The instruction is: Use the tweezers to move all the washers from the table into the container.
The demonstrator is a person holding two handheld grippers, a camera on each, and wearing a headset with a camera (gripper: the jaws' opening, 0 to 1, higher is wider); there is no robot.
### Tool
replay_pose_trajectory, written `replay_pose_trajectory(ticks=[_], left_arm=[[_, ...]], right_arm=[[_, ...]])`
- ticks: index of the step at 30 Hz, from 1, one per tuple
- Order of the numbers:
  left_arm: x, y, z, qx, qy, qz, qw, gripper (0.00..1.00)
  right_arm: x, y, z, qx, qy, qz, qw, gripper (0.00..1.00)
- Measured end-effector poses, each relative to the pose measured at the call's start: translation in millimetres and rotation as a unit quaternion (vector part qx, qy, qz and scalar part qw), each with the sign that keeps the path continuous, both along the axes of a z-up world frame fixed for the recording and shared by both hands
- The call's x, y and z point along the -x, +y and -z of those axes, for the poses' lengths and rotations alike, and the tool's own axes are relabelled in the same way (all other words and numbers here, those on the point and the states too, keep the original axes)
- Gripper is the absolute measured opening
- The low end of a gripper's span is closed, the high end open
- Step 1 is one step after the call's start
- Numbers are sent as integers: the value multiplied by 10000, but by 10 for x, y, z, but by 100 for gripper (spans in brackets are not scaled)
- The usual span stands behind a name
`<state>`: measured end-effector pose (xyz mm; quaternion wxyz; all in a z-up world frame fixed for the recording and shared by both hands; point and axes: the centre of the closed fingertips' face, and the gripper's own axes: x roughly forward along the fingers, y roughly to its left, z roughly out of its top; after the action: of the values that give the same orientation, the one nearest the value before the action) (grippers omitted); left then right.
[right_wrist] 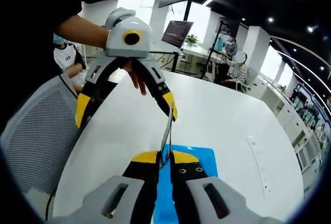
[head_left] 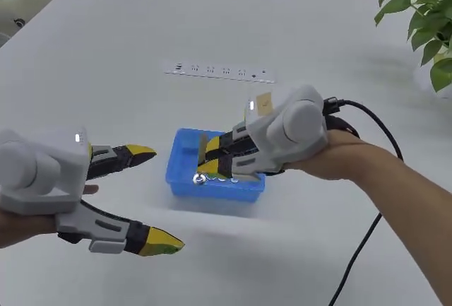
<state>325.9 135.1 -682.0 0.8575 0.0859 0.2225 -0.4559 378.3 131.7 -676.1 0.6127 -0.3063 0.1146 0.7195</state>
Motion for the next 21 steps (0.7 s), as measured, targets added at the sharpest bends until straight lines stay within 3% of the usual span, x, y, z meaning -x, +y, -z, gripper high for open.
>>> replay_pose_trajectory(ticks=[8,21], left_arm=[[-31,29,-37,42,-37,-43,10000,99],[-83,79,-39,40,-33,-118,9999,99]], right_arm=[[-203,-18,82,24,-36,102,9999,8],[-396,-15,284,93,41,210,9997,8]])
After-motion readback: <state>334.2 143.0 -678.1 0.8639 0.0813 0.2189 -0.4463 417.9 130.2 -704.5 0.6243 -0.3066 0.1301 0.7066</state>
